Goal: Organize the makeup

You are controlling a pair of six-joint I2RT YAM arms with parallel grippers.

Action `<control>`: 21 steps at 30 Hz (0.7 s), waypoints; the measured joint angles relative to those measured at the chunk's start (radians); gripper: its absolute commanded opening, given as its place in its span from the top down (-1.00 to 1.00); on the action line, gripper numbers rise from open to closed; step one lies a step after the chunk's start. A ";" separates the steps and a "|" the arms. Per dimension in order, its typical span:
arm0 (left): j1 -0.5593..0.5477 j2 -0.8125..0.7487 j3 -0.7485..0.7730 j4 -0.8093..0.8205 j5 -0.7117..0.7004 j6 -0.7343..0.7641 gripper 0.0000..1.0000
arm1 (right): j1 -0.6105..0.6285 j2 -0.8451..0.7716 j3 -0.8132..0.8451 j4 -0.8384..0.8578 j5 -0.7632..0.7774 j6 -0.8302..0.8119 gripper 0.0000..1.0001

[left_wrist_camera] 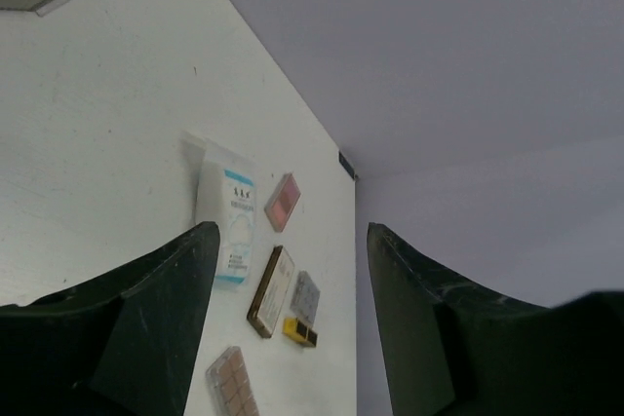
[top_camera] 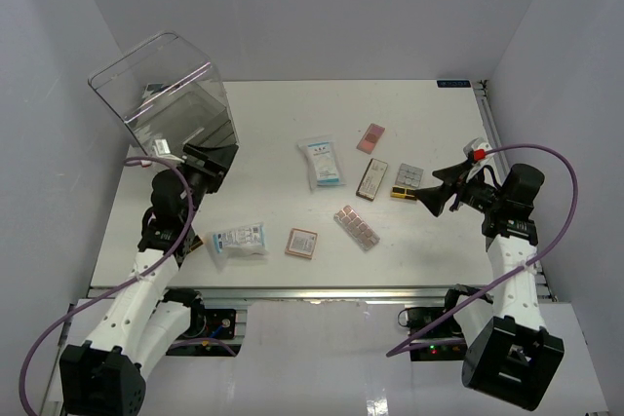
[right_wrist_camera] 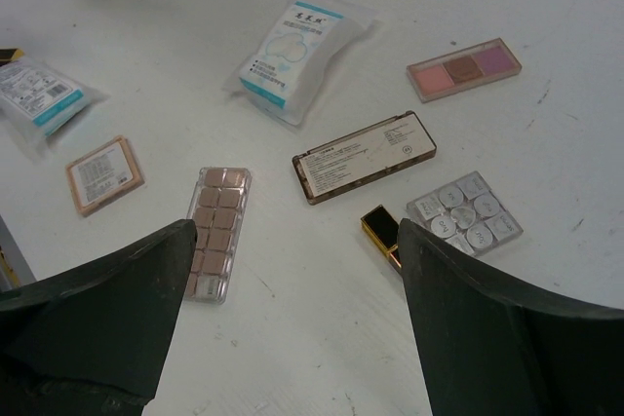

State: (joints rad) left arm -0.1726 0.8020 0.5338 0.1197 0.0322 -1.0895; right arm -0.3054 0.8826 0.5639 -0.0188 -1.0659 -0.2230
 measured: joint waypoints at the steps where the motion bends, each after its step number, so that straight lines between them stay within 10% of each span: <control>1: 0.000 -0.005 -0.003 0.004 -0.038 -0.029 -0.35 | 0.000 -0.017 -0.007 0.004 -0.011 -0.003 -0.80; 21: 0.000 0.245 -0.100 0.298 -0.509 -0.071 0.01 | 0.001 -0.039 -0.023 0.046 -0.059 0.004 -0.80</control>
State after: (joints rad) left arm -0.1722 1.0470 0.4340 0.4173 -0.4765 -1.1609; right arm -0.3042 0.8440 0.5404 0.0276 -1.1252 -0.2189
